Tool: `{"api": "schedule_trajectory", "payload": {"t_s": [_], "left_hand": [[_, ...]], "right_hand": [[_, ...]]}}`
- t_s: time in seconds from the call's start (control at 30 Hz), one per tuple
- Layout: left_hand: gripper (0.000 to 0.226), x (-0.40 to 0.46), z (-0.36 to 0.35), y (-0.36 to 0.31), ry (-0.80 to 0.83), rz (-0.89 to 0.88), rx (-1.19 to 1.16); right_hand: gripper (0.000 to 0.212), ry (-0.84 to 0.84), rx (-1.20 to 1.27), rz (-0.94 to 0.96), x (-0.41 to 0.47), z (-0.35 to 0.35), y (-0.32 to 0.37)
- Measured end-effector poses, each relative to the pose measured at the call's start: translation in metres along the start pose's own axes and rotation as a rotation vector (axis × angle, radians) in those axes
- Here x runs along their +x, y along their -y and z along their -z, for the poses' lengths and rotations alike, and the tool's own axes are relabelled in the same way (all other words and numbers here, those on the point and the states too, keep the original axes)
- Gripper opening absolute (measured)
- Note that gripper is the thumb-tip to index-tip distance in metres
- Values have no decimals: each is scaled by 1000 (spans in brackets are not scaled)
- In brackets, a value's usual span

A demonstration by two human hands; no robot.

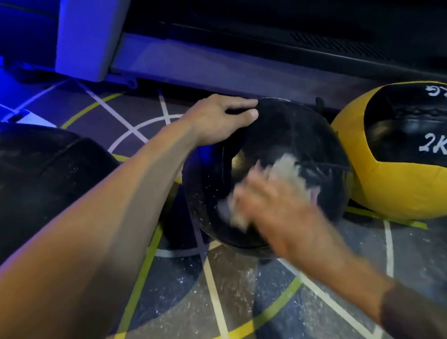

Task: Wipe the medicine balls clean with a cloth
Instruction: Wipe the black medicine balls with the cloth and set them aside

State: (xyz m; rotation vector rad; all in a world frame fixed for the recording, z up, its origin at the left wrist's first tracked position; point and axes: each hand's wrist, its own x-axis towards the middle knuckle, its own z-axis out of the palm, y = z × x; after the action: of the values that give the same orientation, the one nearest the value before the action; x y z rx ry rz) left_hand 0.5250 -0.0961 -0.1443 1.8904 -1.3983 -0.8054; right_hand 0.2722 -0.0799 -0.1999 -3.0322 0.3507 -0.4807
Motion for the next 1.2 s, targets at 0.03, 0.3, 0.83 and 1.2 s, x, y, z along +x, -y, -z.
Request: {"api": "schedule_trajectory", "payload": {"t_s": [0.03,0.3,0.83,1.2], "left_hand": [[41,0,1,2,30,10,-19],[43,-14,2,14,66,-22,-316],[44,-10,0,30,-1,-72,-328],[34,-10,14,27,59,43,-361]], "right_hand": [[41,147,-32,131,-22,-15,5],[36,-219,220,-231,3,37,-10],[31,-93,-63,5,57,32,3],[36,184,-101,252,16,-23,37]]}}
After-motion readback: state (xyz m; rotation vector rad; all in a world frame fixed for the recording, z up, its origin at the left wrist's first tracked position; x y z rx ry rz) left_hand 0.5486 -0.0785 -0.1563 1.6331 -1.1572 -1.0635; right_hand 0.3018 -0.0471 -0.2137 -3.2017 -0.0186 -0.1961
